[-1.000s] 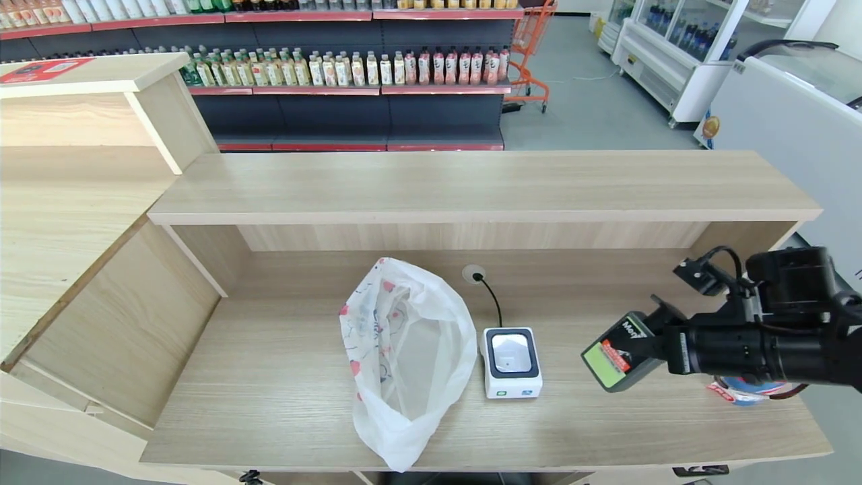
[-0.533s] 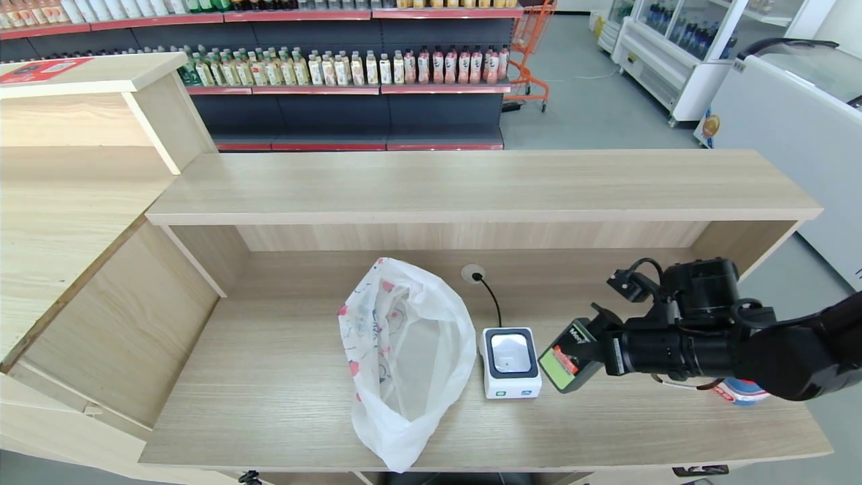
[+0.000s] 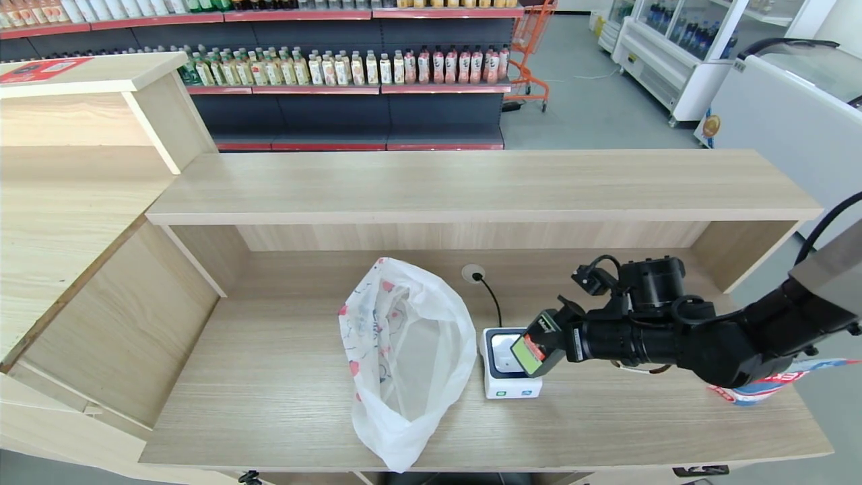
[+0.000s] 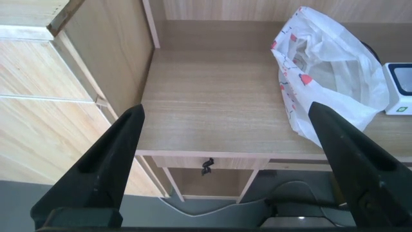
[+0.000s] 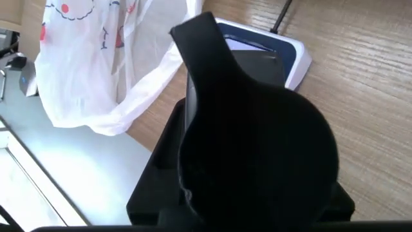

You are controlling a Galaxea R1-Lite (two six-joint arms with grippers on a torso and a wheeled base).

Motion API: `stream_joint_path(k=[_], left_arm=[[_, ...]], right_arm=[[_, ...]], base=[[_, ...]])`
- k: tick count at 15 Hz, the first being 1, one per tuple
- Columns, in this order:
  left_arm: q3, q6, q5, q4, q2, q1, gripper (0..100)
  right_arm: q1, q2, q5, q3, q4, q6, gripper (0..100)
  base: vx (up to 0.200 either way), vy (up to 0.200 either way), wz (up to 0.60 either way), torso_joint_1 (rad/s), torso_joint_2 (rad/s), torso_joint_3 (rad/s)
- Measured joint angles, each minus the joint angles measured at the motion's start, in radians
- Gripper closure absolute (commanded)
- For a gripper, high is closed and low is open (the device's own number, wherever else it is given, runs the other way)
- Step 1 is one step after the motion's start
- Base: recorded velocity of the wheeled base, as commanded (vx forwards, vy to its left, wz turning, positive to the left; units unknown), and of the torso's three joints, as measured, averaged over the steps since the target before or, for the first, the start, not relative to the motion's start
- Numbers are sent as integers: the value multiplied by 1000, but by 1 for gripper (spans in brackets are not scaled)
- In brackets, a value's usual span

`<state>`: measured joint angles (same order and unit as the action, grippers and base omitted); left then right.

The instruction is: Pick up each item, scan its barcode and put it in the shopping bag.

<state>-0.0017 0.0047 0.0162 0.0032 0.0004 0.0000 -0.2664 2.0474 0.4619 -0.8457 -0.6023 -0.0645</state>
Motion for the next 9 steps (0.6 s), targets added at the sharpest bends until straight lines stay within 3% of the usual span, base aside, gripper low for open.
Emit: stream_joint_path(k=[2, 9], left_arm=[[0, 0, 0, 0, 0, 0, 0], [0, 0, 0, 0, 0, 0, 0]], right_arm=[[-17, 37, 0, -17, -59, -22, 100], [-60, 137, -6, -87, -68, -29, 100]], base=[[0, 0, 0, 0, 0, 0], [0, 0, 0, 0, 0, 0]])
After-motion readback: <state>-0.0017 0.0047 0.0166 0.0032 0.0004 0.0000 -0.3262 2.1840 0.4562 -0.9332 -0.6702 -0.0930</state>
